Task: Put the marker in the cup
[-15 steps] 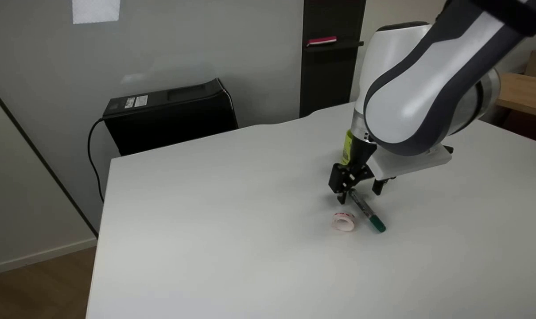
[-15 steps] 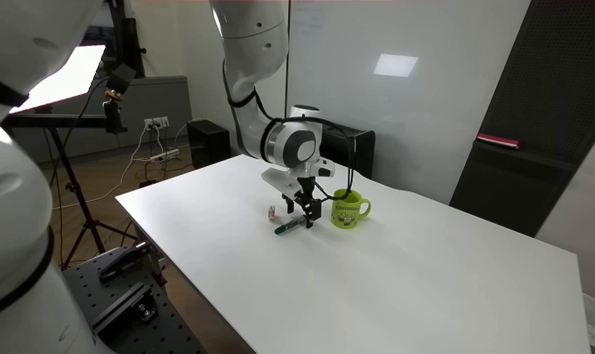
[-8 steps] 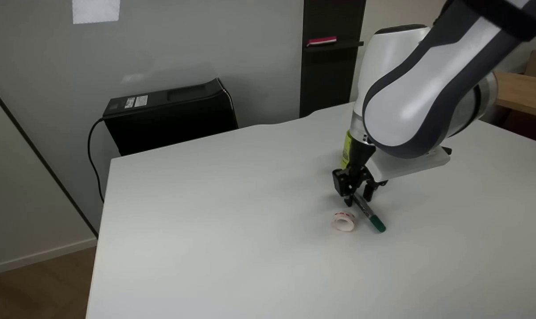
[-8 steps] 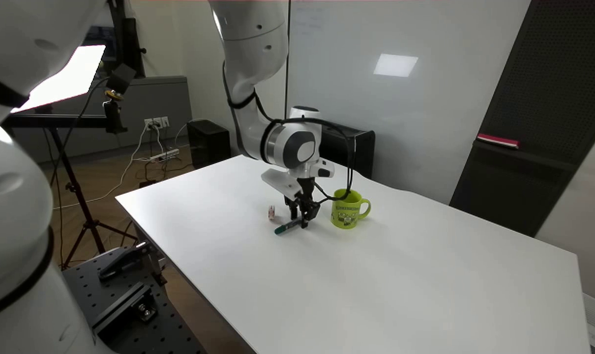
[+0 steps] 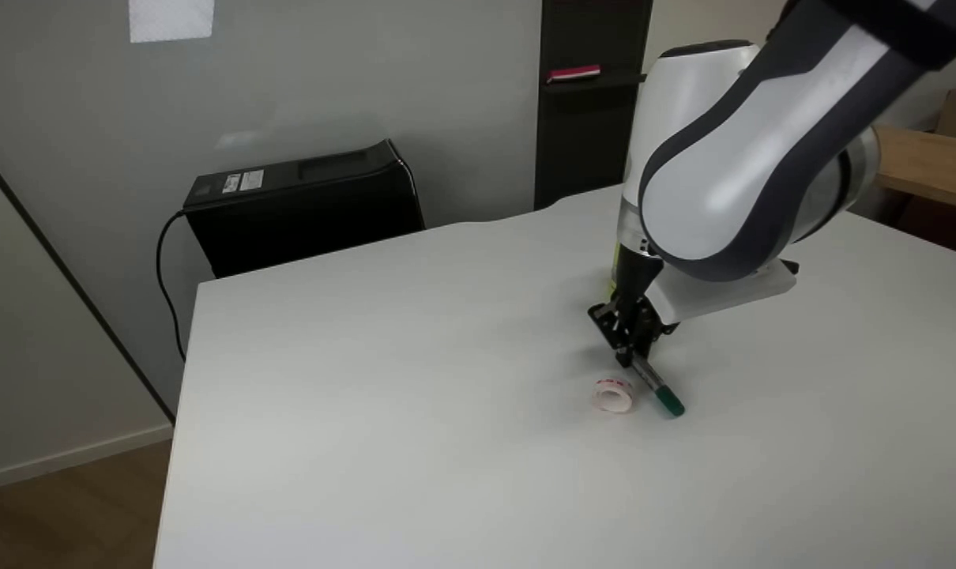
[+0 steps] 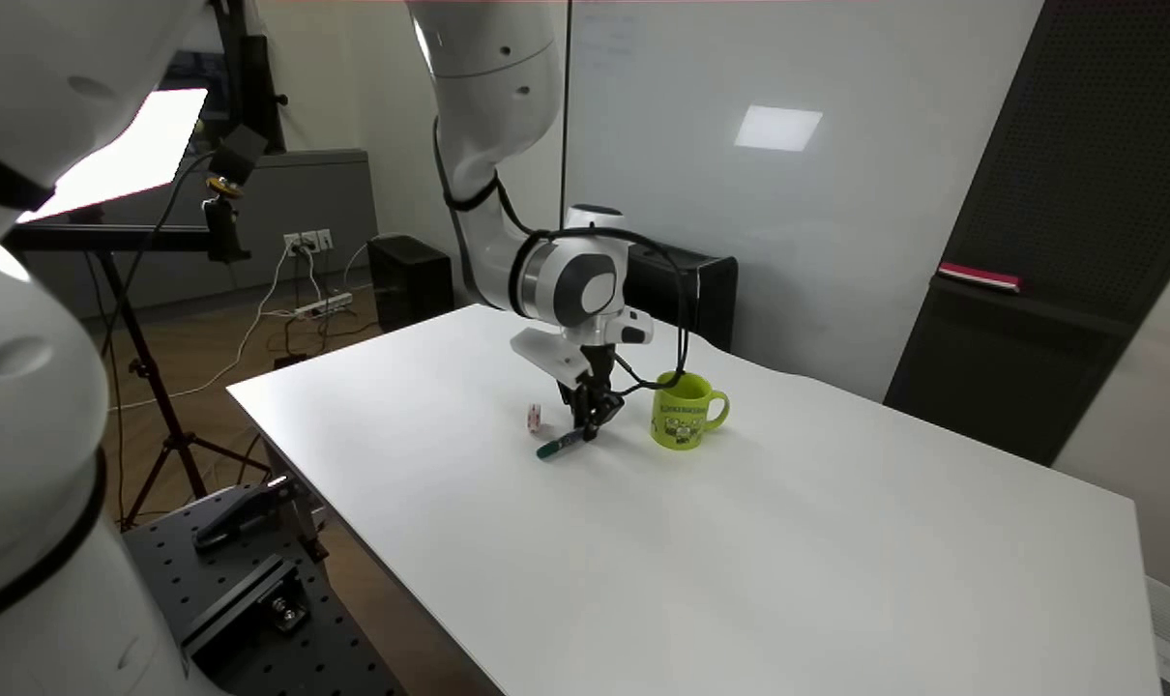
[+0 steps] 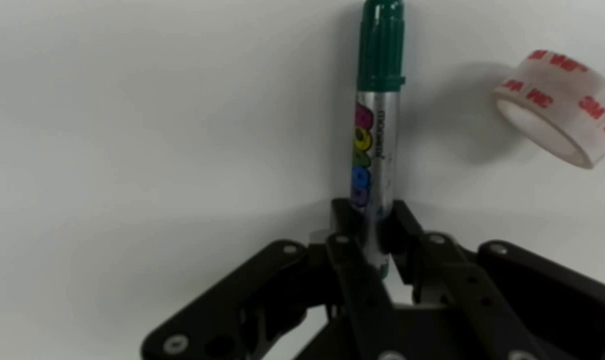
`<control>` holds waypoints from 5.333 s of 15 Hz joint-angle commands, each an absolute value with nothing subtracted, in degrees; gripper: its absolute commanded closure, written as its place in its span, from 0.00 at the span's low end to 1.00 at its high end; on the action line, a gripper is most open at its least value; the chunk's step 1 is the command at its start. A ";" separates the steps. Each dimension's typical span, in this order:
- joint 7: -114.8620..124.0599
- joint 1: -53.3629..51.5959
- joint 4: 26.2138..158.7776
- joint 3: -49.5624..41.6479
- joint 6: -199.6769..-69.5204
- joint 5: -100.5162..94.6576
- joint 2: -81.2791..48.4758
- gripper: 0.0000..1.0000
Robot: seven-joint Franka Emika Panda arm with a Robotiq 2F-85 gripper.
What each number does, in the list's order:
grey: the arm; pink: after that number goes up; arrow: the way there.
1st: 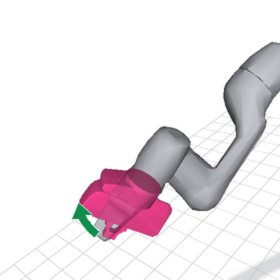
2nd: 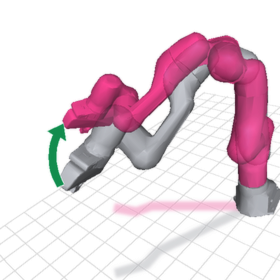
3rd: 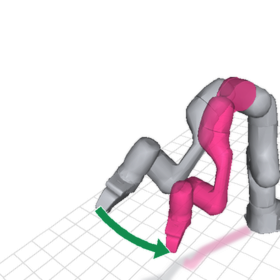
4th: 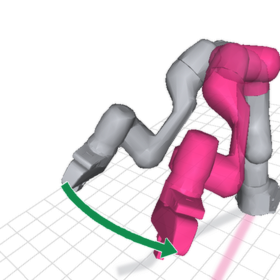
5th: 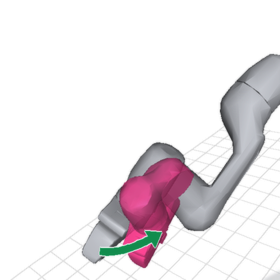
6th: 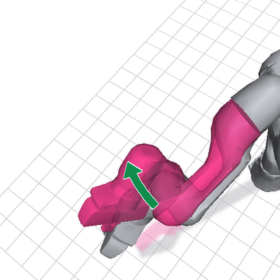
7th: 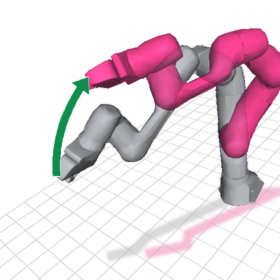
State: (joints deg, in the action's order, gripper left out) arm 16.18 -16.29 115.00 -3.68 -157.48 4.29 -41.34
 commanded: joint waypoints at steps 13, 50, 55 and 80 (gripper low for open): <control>17.87 -15.74 113.35 -3.71 -148.21 0.14 -32.35 0.94; 20.72 -18.26 113.05 -16.99 -174.89 -3.76 -35.56 0.94; 21.26 -22.64 113.42 -20.12 -177.22 -2.22 -37.59 0.94; 22.59 -17.23 100.58 -16.56 -160.92 -0.59 -41.74 0.94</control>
State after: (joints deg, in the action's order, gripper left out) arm 20.24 -18.88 104.93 -17.67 -163.19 0.09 -39.71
